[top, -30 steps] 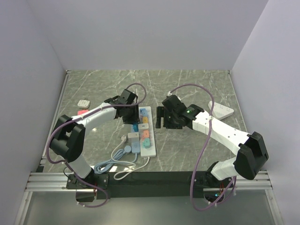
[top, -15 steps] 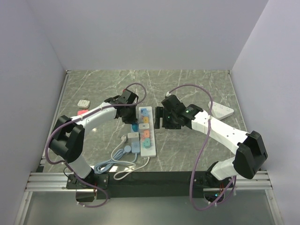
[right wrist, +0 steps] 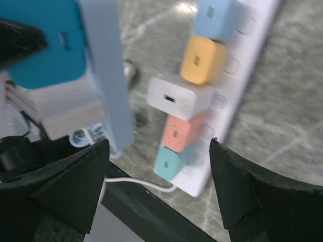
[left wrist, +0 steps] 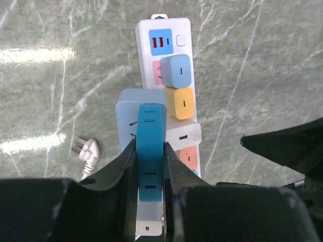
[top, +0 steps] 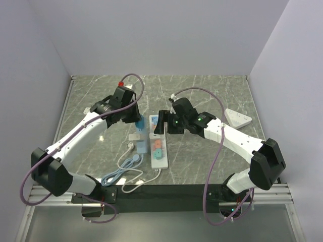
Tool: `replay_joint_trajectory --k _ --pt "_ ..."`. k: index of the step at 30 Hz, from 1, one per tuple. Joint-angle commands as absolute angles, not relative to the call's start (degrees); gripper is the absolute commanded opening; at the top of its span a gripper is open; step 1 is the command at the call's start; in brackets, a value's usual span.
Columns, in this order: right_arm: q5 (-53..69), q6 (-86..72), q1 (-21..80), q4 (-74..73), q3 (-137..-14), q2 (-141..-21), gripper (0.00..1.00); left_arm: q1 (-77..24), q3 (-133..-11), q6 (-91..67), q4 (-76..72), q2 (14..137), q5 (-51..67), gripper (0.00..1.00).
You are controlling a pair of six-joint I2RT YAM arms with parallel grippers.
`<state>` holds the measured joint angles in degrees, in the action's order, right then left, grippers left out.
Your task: Pull the plug off the socket
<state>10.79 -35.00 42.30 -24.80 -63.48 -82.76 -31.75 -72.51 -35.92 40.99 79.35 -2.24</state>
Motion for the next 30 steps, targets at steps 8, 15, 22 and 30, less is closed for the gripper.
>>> replay_joint_trajectory --k 8,15,22,30 --pt "21.8 -32.3 43.2 -8.2 -63.4 -82.1 0.87 -22.0 -62.9 -40.0 23.8 67.2 16.0 0.01" --pt "22.4 -30.6 43.5 -7.3 -62.1 -80.8 0.87 -17.4 -62.1 -43.2 16.4 67.6 29.1 0.01" --pt "16.1 -26.3 47.9 -8.5 -62.1 -81.8 0.88 -14.8 -62.0 -47.6 11.5 68.1 34.5 0.01" --pt "5.6 -25.6 50.5 -8.1 -63.6 -84.8 0.86 -14.0 -62.6 -50.4 9.1 68.9 37.6 0.01"
